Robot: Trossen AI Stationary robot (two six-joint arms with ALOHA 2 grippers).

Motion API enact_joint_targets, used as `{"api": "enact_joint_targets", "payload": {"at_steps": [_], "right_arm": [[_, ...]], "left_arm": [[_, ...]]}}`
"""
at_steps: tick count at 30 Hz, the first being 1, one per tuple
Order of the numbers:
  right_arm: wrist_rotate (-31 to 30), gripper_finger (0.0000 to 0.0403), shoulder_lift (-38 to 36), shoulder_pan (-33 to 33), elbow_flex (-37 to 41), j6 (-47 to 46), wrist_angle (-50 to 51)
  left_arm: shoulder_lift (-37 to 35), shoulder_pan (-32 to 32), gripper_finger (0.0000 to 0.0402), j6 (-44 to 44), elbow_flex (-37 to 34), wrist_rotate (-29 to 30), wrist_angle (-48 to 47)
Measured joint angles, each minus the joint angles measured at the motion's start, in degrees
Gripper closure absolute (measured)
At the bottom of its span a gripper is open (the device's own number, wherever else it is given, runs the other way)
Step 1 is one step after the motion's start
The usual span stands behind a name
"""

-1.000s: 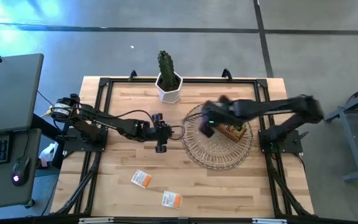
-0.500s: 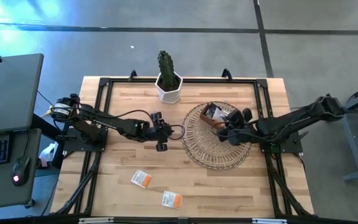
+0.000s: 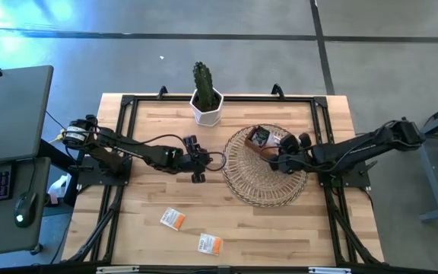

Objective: Pick & Place Tea
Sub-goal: Put the white tea bag into the middle section of the wooden organizer

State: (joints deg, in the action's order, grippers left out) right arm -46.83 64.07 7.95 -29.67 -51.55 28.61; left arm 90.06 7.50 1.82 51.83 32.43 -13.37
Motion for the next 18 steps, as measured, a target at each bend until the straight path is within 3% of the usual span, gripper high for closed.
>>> {"api": "enact_joint_targets", "payload": {"at_steps": [8, 18], "right_arm": [[1.79, 0.0380, 0.00, -0.49, 0.00, 1.49, 0.12], [2.74, 0.0292, 0.02, -0.49, -0.03, 4.04, 0.21]], "left_arm": [[0.00, -0.04, 0.0207, -0.01, 0.00, 0.93, -0.03], [0.00, -0.04, 0.0207, 0.00, -0.04, 0.98, -0.05]]}}
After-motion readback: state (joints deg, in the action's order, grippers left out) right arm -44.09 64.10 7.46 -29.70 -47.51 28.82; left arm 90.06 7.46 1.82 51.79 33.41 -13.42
